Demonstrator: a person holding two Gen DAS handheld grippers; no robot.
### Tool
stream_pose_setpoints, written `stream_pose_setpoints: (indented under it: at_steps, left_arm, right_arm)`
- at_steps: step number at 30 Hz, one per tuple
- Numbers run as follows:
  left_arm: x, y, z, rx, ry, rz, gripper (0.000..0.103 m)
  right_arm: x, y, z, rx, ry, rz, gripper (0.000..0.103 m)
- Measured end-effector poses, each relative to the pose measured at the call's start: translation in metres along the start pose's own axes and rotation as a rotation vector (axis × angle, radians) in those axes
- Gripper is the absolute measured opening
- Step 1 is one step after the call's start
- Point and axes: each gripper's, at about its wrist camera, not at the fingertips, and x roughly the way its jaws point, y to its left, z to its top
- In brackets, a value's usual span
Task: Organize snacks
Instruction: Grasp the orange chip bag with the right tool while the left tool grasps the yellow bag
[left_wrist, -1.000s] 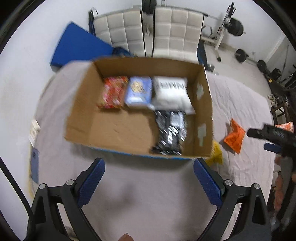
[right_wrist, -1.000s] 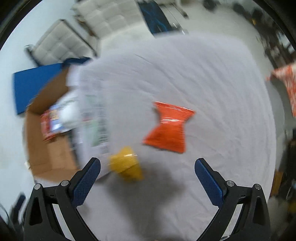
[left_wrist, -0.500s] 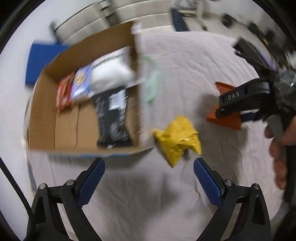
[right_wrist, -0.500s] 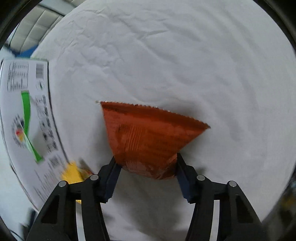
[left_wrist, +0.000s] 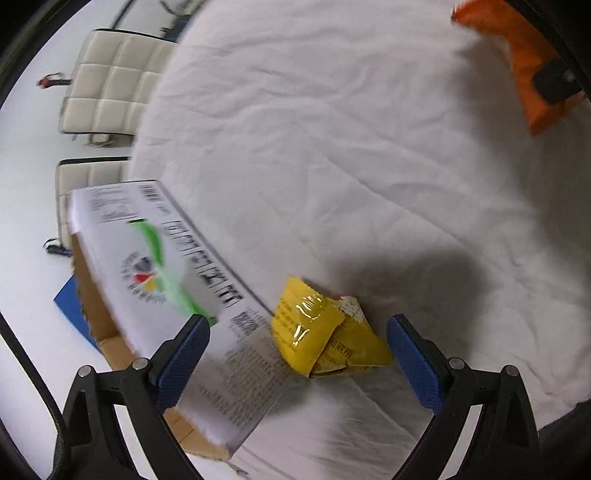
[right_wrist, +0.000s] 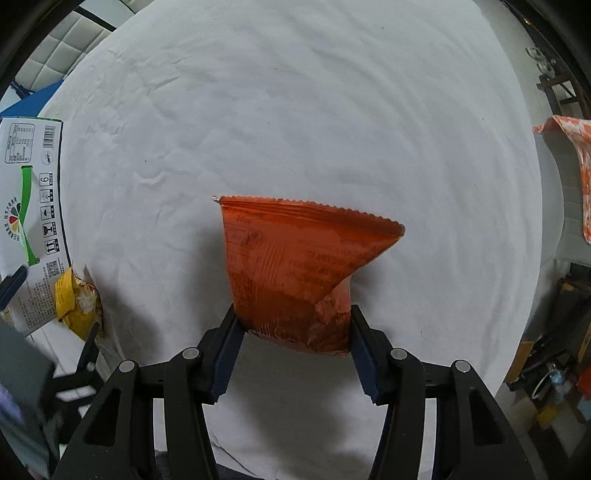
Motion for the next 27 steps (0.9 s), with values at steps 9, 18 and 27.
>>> stream_pose_setpoints:
  at_steps: [9,18,27]
  left_arm:
    - [0.019,0.003,0.01,-0.111,0.078,-0.189,0.04]
    - [0.022,0.033,0.003,-0.568,0.088,-0.799,0.042]
    - [0.004,0.071,0.002,-0.48,0.037,-0.648,0.068]
  right_arm:
    - [0.011,-0.033,-0.017,0.0,-0.01,-0.015,0.057]
    - [0.021,-0.051,-0.041,0.009,-0.001,-0.033,0.057]
    - [0.021,-0.052,-0.037,0.006,-0.004,-0.005,0.057]
